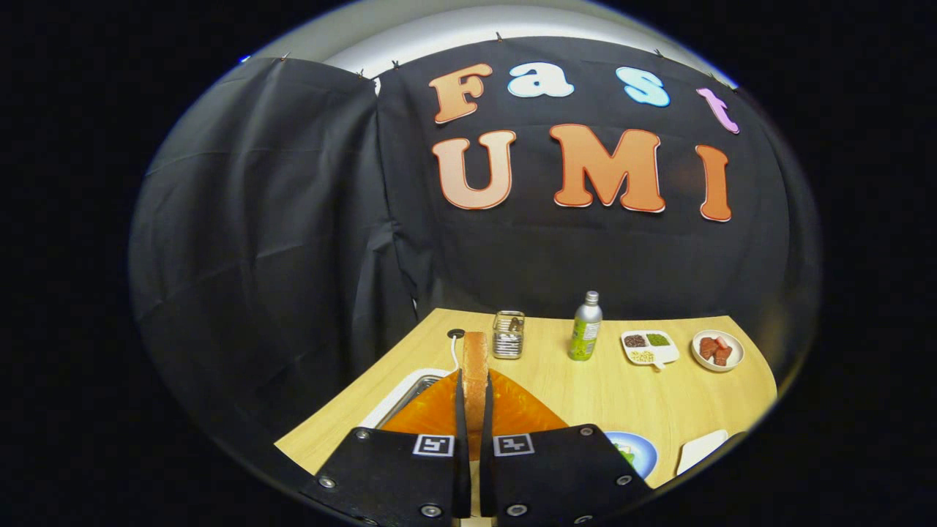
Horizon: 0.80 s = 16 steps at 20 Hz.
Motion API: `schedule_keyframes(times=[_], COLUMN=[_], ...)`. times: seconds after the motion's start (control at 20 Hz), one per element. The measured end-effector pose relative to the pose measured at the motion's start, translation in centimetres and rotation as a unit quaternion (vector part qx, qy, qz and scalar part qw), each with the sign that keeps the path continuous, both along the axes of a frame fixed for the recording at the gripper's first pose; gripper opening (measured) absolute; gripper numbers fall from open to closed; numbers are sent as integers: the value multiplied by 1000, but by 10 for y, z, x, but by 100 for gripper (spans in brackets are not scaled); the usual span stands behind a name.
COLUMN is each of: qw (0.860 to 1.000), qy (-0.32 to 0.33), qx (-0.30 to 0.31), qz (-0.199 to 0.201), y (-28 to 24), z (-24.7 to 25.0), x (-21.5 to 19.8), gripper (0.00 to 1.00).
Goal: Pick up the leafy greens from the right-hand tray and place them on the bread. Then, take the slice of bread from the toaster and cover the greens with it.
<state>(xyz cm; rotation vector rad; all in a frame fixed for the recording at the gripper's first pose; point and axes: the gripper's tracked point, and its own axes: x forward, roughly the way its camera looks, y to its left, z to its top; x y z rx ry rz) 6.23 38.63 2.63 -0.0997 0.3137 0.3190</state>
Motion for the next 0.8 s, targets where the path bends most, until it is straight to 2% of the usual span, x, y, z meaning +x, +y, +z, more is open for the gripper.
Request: schedule_keyframes(times=[0.2,0.8], qw=[1000,996], qy=[3,77], qx=[-22,-2], qz=[-15,-37], y=[-40,-121], z=[-23,-113], x=[-5,-22], gripper=[5,5])
